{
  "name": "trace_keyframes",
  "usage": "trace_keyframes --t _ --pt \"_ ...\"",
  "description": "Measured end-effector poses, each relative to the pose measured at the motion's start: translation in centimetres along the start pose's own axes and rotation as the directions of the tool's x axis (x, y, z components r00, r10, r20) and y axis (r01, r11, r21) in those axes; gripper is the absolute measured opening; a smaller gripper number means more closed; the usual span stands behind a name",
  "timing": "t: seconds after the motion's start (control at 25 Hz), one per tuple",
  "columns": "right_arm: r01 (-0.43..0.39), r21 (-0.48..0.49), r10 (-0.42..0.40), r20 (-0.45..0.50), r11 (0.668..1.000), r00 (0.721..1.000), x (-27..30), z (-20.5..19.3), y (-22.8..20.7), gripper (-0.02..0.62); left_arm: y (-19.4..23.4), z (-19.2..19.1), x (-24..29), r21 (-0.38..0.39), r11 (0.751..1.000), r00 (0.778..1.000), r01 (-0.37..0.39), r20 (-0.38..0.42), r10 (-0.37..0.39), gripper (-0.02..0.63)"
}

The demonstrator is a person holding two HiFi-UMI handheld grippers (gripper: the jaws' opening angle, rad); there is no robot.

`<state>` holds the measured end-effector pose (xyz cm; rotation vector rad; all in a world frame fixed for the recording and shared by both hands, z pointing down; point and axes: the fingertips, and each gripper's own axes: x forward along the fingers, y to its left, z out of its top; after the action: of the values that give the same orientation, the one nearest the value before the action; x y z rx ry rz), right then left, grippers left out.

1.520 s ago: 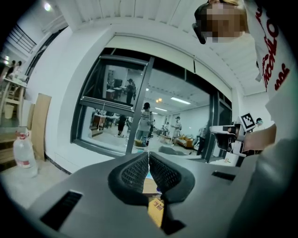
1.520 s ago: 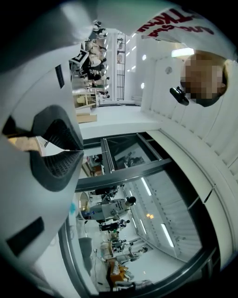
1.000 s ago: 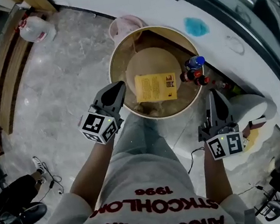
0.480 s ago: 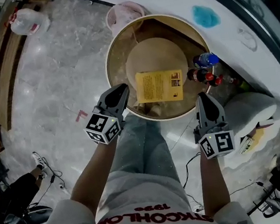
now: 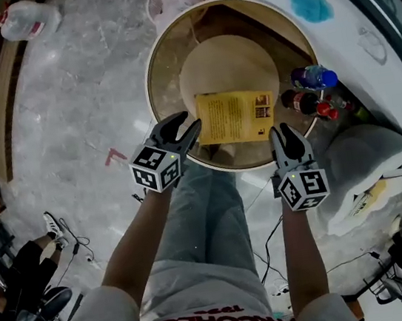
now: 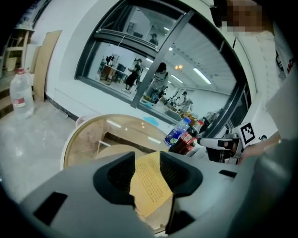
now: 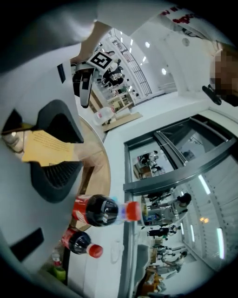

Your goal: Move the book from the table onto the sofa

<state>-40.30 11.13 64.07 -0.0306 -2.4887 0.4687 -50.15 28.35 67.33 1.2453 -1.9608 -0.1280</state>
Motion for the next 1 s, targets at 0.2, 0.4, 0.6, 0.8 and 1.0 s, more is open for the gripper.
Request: trace_keyframes --t 0.2,0.4,0.6,0.8,1.0 --pt "0.010 0.076 -0.001 -0.121 0.997 0.993 3.9 -5.1 -2.3 0.222 2.4 -3.9 2.9 -0.107 0.994 0.997 -0.021 -0.077 0.012 0.221" --pt "0.014 0.105 0.012 -0.237 0.994 0.971 6.5 -9.2 -3.4 0.299 3.9 -6.7 5.2 -0.180 0.983 0.990 -0.043 -0.138 0.018 0.278" --pt "0.044 0.099 -0.013 -0.289 0.994 0.957 7.7 -11.2 -5.1 0.318 4.4 -8.5 6.6 -0.253 0.966 0.986 -0.061 -0.166 0.019 0.285" --pt "0.031 0.074 -0.004 -0.341 0.997 0.940 9.4 -12.2 -5.9 0.330 4.7 -8.9 7.7 -0.322 0.944 0.987 -0.065 -0.157 0.015 0.293" --pt "0.026 0.069 0.002 -0.380 0.997 0.925 10.3 -13.0 -5.8 0.333 5.3 -9.6 8.9 -0.313 0.946 0.981 -0.079 -0.193 0.018 0.299"
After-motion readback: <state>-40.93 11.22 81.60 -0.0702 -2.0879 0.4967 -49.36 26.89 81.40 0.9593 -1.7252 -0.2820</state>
